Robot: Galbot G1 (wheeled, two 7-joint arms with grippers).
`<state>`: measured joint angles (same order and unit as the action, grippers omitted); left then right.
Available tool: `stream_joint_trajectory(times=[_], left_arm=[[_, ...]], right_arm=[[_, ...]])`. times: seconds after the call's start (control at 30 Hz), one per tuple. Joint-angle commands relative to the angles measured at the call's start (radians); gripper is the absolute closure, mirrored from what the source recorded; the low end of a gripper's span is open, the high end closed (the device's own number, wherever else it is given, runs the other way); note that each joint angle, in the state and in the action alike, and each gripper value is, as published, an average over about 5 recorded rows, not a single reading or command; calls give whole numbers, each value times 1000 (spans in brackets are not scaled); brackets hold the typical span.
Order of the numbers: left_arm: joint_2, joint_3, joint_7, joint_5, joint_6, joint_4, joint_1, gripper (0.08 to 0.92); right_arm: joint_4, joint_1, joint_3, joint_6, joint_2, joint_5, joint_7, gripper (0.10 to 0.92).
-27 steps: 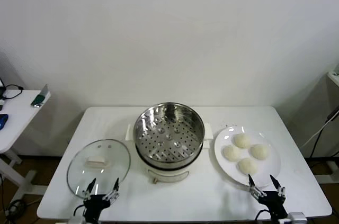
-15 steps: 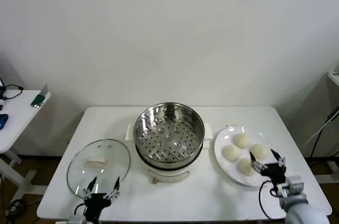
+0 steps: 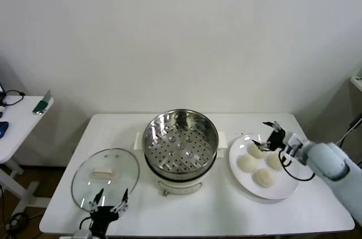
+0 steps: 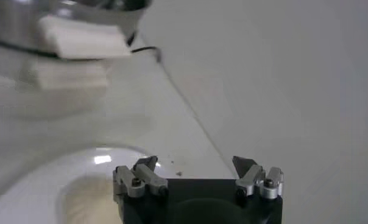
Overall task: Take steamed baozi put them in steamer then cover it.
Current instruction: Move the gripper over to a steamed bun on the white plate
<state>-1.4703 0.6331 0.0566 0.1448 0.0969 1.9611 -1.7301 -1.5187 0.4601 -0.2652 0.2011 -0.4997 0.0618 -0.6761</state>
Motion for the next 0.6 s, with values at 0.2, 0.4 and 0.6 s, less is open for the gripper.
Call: stream_joint_trajectory(times=[0.2, 0.4, 0.6], left_arm=[[3, -3, 0, -1, -4, -3, -1, 177], [3, -6, 0, 1, -7, 1, -4, 177], [5, -5, -1, 1, -9, -2, -7, 177]], right_arm=[[283, -893, -914, -242, 56, -35, -459, 203], [359, -855, -956, -209, -43, 27, -463, 203], [473, -695, -832, -179, -156, 23, -410, 203]])
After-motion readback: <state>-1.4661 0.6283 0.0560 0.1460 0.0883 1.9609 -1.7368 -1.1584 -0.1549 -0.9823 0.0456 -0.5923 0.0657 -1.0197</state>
